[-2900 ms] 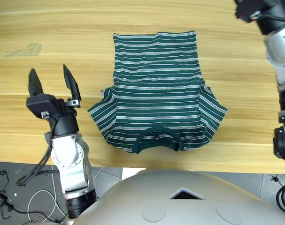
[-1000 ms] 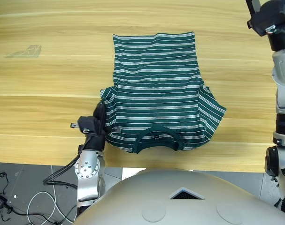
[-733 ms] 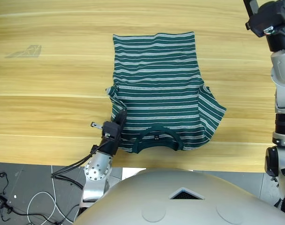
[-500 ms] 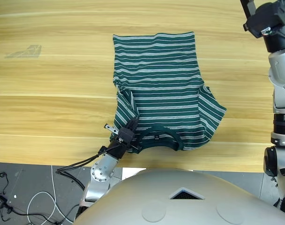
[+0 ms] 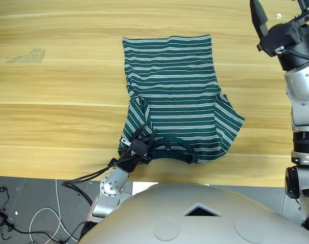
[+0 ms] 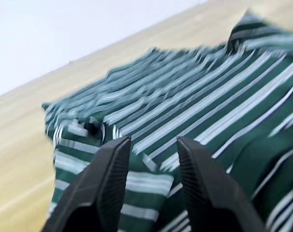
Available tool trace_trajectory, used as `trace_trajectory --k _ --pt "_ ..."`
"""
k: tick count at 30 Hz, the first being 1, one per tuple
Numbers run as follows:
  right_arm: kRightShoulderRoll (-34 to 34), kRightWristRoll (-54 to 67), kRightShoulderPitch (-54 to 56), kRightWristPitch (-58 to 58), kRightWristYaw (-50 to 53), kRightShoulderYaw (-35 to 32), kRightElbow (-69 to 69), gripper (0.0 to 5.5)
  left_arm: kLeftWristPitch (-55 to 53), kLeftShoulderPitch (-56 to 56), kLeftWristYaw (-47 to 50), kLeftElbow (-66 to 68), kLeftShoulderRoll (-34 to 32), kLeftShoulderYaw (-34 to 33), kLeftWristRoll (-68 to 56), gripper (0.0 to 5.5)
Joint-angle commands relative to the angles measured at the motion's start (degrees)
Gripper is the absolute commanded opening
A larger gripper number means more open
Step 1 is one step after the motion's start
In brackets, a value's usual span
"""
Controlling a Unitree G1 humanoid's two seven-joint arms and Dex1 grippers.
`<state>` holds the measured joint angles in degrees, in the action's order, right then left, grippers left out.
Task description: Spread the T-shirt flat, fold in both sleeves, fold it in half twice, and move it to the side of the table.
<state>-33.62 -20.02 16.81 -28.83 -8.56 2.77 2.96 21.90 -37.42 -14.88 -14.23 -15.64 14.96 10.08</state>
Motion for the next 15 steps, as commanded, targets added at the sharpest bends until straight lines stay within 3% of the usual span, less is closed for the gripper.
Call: trace_trajectory --k 1,7,10,15 --pt "0.35 10.21 -5.19 2.64 -7.31 0.09 -2.56 2.6 1.21 -2.08 -6.56 -6.79 -3.23 3.25 -9.93 2.36" --pt "-3.84 45.48 -23.91 15.79 -29.35 -5.25 -13.9 2.6 -5.2 -4.99 -13.93 -21.07 -11.21 -1.31 -31.08 2.4" --pt "-7.27 63.38 -32.44 28.66 -41.64 -14.38 -10.05 2.6 -6.67 -2.59 -6.35 -22.5 -7.84 -11.8 -38.9 2.4" --pt "-11.75 60.52 -38.59 36.52 -50.88 -14.1 -1.2 2.6 -11.95 0.56 6.78 -15.85 -2.46 -26.1 -40.51 2.4"
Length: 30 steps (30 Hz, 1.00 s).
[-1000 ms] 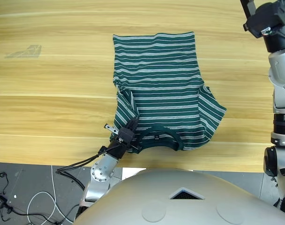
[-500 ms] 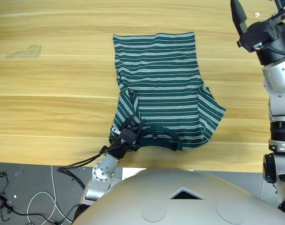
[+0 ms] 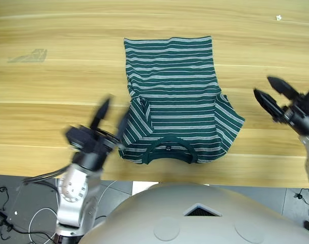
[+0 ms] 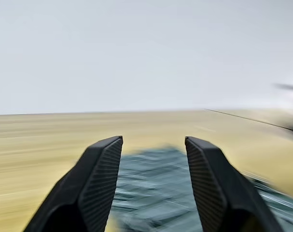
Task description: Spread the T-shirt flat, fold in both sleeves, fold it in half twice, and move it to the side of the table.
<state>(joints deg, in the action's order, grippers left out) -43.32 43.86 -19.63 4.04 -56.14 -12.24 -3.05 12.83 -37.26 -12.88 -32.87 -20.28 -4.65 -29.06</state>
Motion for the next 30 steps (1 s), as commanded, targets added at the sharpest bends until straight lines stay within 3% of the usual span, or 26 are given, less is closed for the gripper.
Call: trace_trajectory --k 1,5,19,30 --pt "-2.03 -4.28 -2.06 4.41 -3.96 1.16 6.18 2.6 -3.52 0.61 5.71 2.83 2.8 -7.9 -1.6 2.4" --pt "0.1 -8.55 0.62 6.42 -3.15 2.41 11.73 2.6 -5.09 1.48 8.66 5.18 5.87 -10.18 2.18 2.4" --pt "5.27 -10.45 4.61 13.56 -0.58 2.48 8.33 2.6 -2.45 0.48 3.31 11.42 10.45 -4.45 14.09 2.4" --pt "5.29 -18.09 4.8 10.38 -0.2 5.14 9.89 0.36 -0.95 0.4 1.07 13.34 11.59 -2.62 16.82 2.41"
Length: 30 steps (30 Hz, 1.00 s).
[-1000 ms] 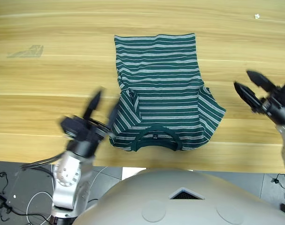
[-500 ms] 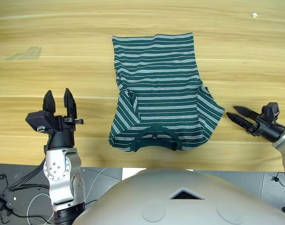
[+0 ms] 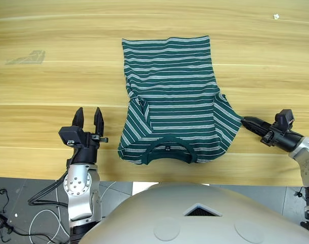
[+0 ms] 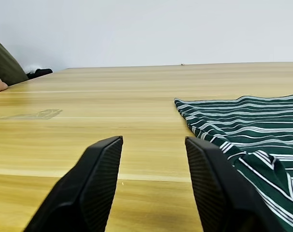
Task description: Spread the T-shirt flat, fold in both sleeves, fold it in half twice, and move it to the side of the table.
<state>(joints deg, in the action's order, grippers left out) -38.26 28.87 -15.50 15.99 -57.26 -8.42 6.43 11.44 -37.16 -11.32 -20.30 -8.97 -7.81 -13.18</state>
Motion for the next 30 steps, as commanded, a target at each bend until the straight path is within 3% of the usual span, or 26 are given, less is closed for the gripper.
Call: trace_trajectory --k 1,13,22,27,30 --pt "0.29 -3.95 0.68 -1.95 0.81 1.78 0.37 0.16 0.49 0.4 -0.63 0.88 0.39 0.58 1.06 2.41" --pt "0.76 -3.97 1.49 -3.63 -0.47 1.43 -0.84 0.04 0.6 1.66 -0.72 1.79 1.1 0.84 2.35 2.41" --pt "-0.02 4.94 2.2 0.31 -2.64 -2.68 -16.1 0.04 0.33 2.69 -0.77 2.43 0.96 1.13 2.82 2.41" --pt "1.54 1.78 1.39 1.49 -0.19 3.05 -23.02 0.04 0.5 2.79 -0.85 2.65 1.01 1.7 3.51 2.41" --pt "3.07 -5.34 0.62 -0.51 2.95 11.02 -26.97 0.04 0.96 2.17 -1.27 2.79 0.98 2.88 4.47 2.41"
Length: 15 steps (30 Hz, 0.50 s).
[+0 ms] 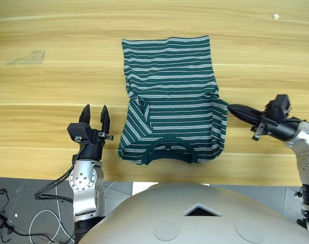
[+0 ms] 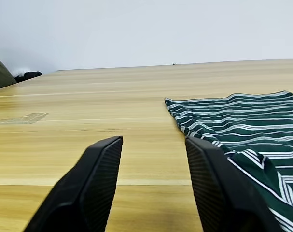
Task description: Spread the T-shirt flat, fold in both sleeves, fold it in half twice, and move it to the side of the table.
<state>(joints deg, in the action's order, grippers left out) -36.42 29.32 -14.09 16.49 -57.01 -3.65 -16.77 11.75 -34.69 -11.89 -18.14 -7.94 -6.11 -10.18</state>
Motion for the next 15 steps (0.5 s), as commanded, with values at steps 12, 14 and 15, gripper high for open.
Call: trace_trajectory --k 12,14,15 --pt "3.18 -18.21 -1.34 -5.11 11.15 12.45 -2.96 0.2 0.23 -1.66 -0.7 -0.66 0.52 2.92 1.59 2.41" --pt "4.0 -14.86 -0.86 -3.67 11.26 10.86 -4.61 0.54 0.09 -1.91 -0.79 -0.92 0.47 3.02 1.47 2.41" --pt "3.98 -11.93 -1.03 -2.08 10.31 10.15 -6.19 0.72 0.09 -2.0 -0.81 -0.98 0.43 3.03 1.47 2.41"
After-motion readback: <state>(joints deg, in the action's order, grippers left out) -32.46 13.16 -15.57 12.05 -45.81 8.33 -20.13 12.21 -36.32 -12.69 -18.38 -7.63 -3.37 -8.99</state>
